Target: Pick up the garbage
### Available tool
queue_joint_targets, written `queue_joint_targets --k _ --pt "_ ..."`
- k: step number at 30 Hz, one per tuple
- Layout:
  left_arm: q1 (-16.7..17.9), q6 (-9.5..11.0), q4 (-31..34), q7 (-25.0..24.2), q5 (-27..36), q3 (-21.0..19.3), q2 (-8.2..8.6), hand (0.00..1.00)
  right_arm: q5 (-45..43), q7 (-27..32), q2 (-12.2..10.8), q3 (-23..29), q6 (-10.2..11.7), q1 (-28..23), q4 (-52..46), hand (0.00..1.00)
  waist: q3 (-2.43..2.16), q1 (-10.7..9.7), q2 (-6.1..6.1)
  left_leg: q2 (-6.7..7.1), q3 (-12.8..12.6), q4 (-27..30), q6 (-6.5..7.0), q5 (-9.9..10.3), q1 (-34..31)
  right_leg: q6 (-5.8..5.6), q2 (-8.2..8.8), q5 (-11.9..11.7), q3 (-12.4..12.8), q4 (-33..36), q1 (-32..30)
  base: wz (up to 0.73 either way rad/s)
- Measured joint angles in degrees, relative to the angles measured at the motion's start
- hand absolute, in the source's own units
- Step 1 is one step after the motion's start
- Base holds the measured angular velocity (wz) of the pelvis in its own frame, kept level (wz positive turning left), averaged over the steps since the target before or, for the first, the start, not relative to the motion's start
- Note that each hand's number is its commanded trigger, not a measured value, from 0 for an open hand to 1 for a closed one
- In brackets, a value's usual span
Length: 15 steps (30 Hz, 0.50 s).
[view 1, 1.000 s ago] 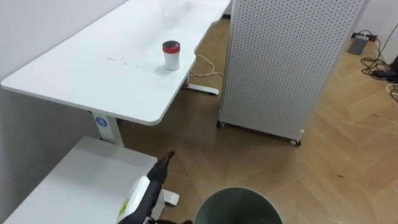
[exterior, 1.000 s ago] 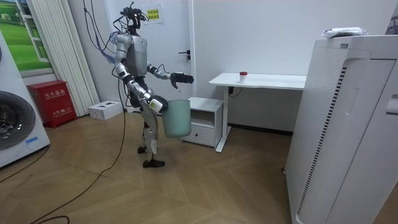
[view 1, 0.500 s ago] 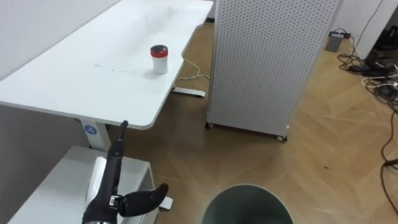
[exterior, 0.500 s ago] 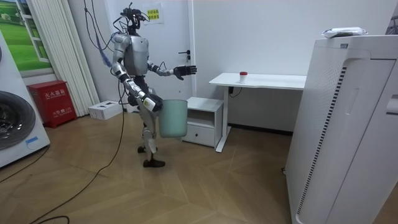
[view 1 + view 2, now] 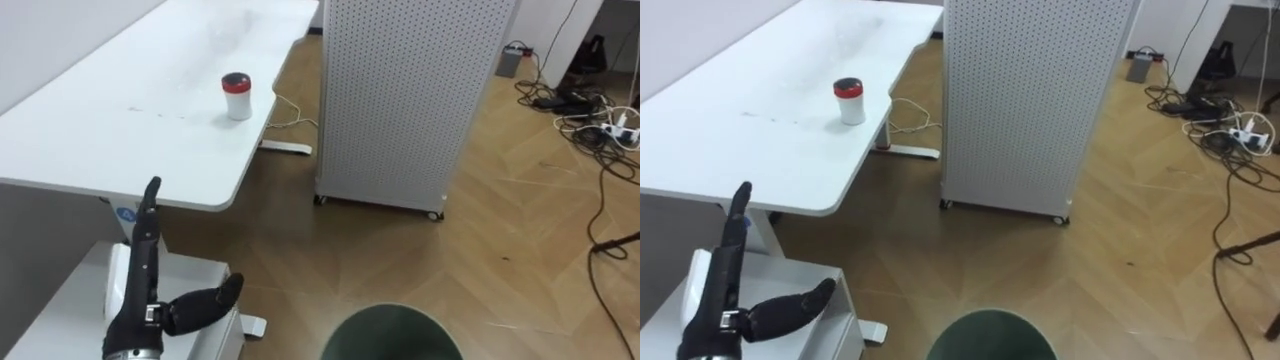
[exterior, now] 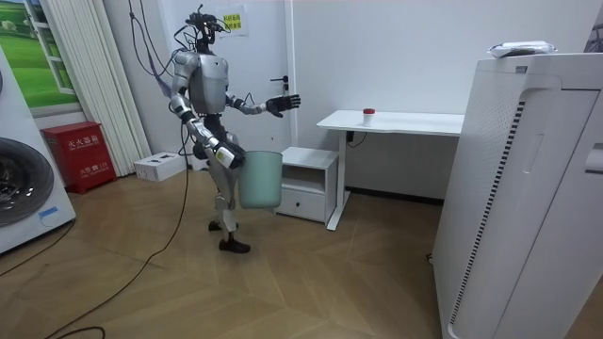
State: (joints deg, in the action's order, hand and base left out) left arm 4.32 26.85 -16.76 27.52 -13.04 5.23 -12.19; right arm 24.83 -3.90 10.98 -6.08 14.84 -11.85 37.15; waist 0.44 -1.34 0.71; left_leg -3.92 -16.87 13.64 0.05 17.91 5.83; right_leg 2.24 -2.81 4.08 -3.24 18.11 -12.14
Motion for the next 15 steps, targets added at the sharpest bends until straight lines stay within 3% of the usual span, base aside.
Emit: queue_joint_targets --k 2,5,7,8,9,10,11,12,13,14,15 --pt "0.05 0.00 0.02 0.43 -0.02 -0.02 -0.17 0.00 -0.02 -0.06 0.01 0.01 0.00 0.03 0.00 1.00 0.02 0.00 0.01 -0.55 -0.21 0.15 -0.01 0.00 0.44 0.22 -0.11 0.06 -0.41 -0.22 0.43 -0.06" --pt "0.07 0.00 0.10 1.01 0.03 -0.63 0.16 0.00 -0.46 -0.09 -0.31 -0.06 -0.13 0.26 0.04 1.00 0.54 0.24 0.89 -1.21 -0.67 4.96 -0.80 0.58 -0.39 1.63 1.05 1.91 -5.03 2.23 0.44 -0.09" --pt "0.44 -0.01 0.10 0.90 0.61 -0.65 -0.12 0.00 -0.65 -0.22 -0.23 -1.20 -0.71 0.10 0.08 1.00 0.71 0.39 1.32 -2.92 0.08 15.27 -1.56 1.25 -2.99 2.99 1.54 4.89 -6.26 4.20 1.51 -0.09" --pt "0.43 -0.01 0.14 0.90 1.30 -0.63 -0.06 0.00 -0.67 -0.42 -0.20 -1.26 -0.76 -0.01 0.08 1.00 0.76 0.15 1.23 -3.52 0.57 19.10 -1.62 1.21 -4.31 3.01 1.53 5.61 -6.10 4.67 1.90 0.05" --pt "0.38 0.00 0.15 1.02 1.74 -0.66 0.05 0.00 -0.65 -0.45 -0.09 -1.30 -0.90 -0.13 0.09 1.00 1.05 0.09 0.61 -4.96 2.29 26.83 -2.30 0.27 -7.15 3.14 0.39 6.60 -5.55 5.12 2.61 -0.07" --pt "0.38 0.01 0.15 1.04 2.24 -0.66 0.07 0.00 -0.65 -0.46 0.13 -1.50 -1.18 -0.08 0.13 1.00 1.07 0.37 0.32 -6.09 4.37 33.69 -2.72 -2.40 -10.55 3.76 -0.51 7.24 -4.92 5.70 3.43 -0.14" --pt "0.43 0.01 0.14 1.10 2.32 -0.68 0.10 0.00 -0.64 -0.45 0.12 -1.57 -1.25 -0.10 0.16 1.00 1.05 0.45 0.29 -6.47 5.46 37.02 -2.38 -4.22 -12.36 4.03 -0.87 7.57 -4.53 5.78 3.79 -0.10" --pt "0.48 0.03 0.15 1.14 2.31 -0.61 0.16 0.00 -0.53 -0.42 0.13 -1.58 -1.33 -0.12 0.33 1.00 1.00 0.42 0.46 -6.33 7.59 40.85 -1.62 -4.83 -15.77 4.60 -1.33 8.08 -4.03 5.75 4.35 0.15" --pt "0.43 0.23 0.15 1.13 2.36 -0.51 0.22 0.00 -0.34 0.00 0.12 -1.54 -1.48 -0.12 0.35 1.00 1.06 0.11 1.06 -6.24 8.14 40.98 -0.73 -4.25 -19.50 5.02 -1.45 8.60 -3.99 5.91 4.62 0.16" --pt "0.41 0.28 0.17 1.15 2.49 -0.51 0.27 0.00 -0.33 0.25 0.09 -1.54 -1.65 -0.09 0.35 1.00 0.94 0.25 0.97 -5.94 8.16 40.30 -0.54 -3.94 -21.06 5.27 -1.46 8.80 -3.92 5.92 4.86 0.03" --pt "0.42 0.33 0.17 1.28 3.55 -0.51 0.27 0.00 -0.19 0.79 0.03 -1.59 -1.79 -0.05 0.52 1.00 1.08 0.42 1.73 -4.86 8.22 37.15 -0.56 -3.95 -24.23 5.51 -1.46 9.36 -3.53 5.93 5.44 -0.16"
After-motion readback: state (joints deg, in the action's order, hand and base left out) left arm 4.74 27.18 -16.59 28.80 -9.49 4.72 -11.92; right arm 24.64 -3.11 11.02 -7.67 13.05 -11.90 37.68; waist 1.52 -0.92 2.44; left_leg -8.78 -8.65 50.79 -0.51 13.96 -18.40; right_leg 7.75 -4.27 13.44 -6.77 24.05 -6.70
